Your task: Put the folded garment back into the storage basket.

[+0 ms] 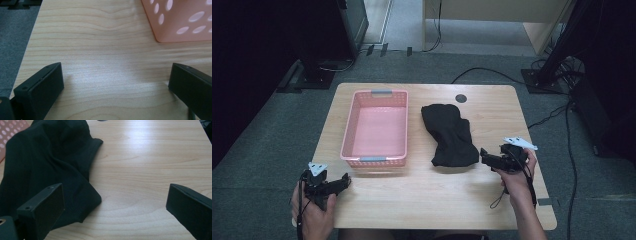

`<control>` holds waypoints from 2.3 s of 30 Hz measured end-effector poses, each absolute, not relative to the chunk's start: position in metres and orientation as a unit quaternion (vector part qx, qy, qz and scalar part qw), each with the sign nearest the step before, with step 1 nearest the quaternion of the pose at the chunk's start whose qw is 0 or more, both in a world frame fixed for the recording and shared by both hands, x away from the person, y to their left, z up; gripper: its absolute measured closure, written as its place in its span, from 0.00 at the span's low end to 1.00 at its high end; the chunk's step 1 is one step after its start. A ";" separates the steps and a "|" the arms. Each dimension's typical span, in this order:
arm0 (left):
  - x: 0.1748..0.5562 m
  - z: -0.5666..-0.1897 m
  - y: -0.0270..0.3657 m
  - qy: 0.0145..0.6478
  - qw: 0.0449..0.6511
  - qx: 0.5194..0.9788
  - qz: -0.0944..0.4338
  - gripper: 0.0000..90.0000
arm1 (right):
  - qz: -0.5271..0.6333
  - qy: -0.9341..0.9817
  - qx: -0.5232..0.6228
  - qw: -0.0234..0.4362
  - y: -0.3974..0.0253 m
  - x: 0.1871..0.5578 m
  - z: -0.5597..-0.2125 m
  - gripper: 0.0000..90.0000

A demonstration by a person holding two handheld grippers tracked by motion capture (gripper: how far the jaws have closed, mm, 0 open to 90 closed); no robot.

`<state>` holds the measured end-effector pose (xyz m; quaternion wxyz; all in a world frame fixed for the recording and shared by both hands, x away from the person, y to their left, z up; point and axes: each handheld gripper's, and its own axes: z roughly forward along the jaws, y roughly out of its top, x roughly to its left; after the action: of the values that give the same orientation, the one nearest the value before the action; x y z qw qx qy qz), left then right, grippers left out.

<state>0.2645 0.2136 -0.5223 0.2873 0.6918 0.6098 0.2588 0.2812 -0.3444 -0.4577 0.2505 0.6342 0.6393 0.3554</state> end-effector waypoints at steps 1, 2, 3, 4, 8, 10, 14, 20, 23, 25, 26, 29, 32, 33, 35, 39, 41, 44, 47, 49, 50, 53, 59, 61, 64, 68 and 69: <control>0.264 -0.522 0.214 0.610 0.287 0.692 0.259 0.00 | 0.356 0.639 0.634 0.251 -0.343 0.282 -0.457 0.02; 0.264 -0.522 0.214 0.610 0.287 0.692 0.259 0.00 | 0.357 0.639 0.633 0.251 -0.342 0.283 -0.456 0.02; 0.264 -0.522 0.214 0.610 0.287 0.692 0.259 0.00 | 0.358 0.639 0.633 0.252 -0.341 0.284 -0.455 0.02; 0.264 -0.522 0.214 0.610 0.287 0.692 0.259 0.00 | 0.360 0.639 0.632 0.252 -0.340 0.285 -0.454 0.02; 0.264 -0.522 0.214 0.610 0.287 0.692 0.259 0.00 | 0.362 0.641 0.627 0.255 -0.334 0.290 -0.450 0.02; 0.264 -0.522 0.214 0.610 0.287 0.692 0.259 0.00 | 0.363 0.643 0.623 0.256 -0.330 0.292 -0.448 0.02; 0.264 -0.522 0.214 0.610 0.287 0.692 0.259 0.00 | 0.366 0.646 0.618 0.257 -0.323 0.296 -0.445 0.02; 0.264 -0.522 0.214 0.610 0.287 0.692 0.259 0.00 | 0.366 0.651 0.614 0.257 -0.316 0.302 -0.444 0.02; 0.264 -0.522 0.214 0.610 0.287 0.692 0.259 0.00 | 0.367 0.652 0.613 0.256 -0.313 0.304 -0.443 0.02; 0.264 -0.522 0.214 0.610 0.287 0.692 0.259 0.00 | 0.367 0.654 0.610 0.255 -0.310 0.307 -0.443 0.02; 0.264 -0.522 0.214 0.610 0.287 0.692 0.259 0.00 | 0.368 0.654 0.610 0.254 -0.308 0.308 -0.442 0.02; 0.264 -0.522 0.214 0.610 0.287 0.692 0.259 0.00 | 0.369 0.657 0.607 0.253 -0.304 0.311 -0.441 0.02; 0.264 -0.522 0.214 0.609 0.288 0.692 0.259 0.00 | 0.367 0.660 0.603 0.257 -0.300 0.313 -0.440 0.02; 0.264 -0.522 0.214 0.609 0.288 0.692 0.259 0.00 | 0.367 0.661 0.602 0.257 -0.298 0.314 -0.440 0.02; 0.264 -0.522 0.214 0.609 0.288 0.692 0.259 0.00 | 0.365 0.665 0.598 0.258 -0.295 0.317 -0.440 0.02; 0.264 -0.522 0.214 0.609 0.287 0.693 0.259 0.00 | 0.364 0.668 0.594 0.260 -0.289 0.322 -0.441 0.02; 0.264 -0.522 0.214 0.609 0.288 0.692 0.259 0.00 | 0.362 0.672 0.593 0.258 -0.286 0.324 -0.441 0.02; 0.264 -0.522 0.214 0.609 0.288 0.692 0.259 0.00 | 0.363 0.674 0.589 0.256 -0.281 0.327 -0.442 0.02; 0.264 -0.522 0.214 0.609 0.288 0.692 0.259 0.00 | 0.365 0.676 0.587 0.254 -0.277 0.329 -0.444 0.02; 0.264 -0.522 0.214 0.609 0.288 0.692 0.259 0.00 | 0.367 0.678 0.585 0.253 -0.274 0.330 -0.445 0.02; 0.264 -0.522 0.214 0.609 0.288 0.692 0.259 0.00 | 0.367 0.679 0.584 0.252 -0.272 0.331 -0.445 0.02; 0.264 -0.522 0.214 0.608 0.288 0.693 0.258 0.00 | 0.370 0.679 0.582 0.250 -0.269 0.334 -0.446 0.02; 0.264 -0.522 0.214 0.608 0.288 0.693 0.258 0.00 | 0.386 0.677 0.576 0.246 -0.264 0.339 -0.448 0.02; 0.264 -0.522 0.214 0.608 0.288 0.694 0.257 0.00 | 0.390 0.677 0.574 0.244 -0.262 0.341 -0.450 0.02; 0.264 -0.522 0.214 0.608 0.288 0.694 0.257 0.00 | 0.395 0.676 0.572 0.243 -0.259 0.344 -0.451 0.02; 0.264 -0.522 0.214 0.608 0.288 0.694 0.257 0.00 | 0.404 0.674 0.570 0.241 -0.256 0.346 -0.453 0.02; 0.264 -0.522 0.214 0.608 0.288 0.694 0.257 0.00 | 0.405 0.673 0.570 0.241 -0.255 0.347 -0.453 0.02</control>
<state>0.2638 0.2135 -0.5222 0.2879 0.6936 0.6081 0.2573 0.3472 -0.2546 -0.4530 0.2412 0.5699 0.6728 0.4053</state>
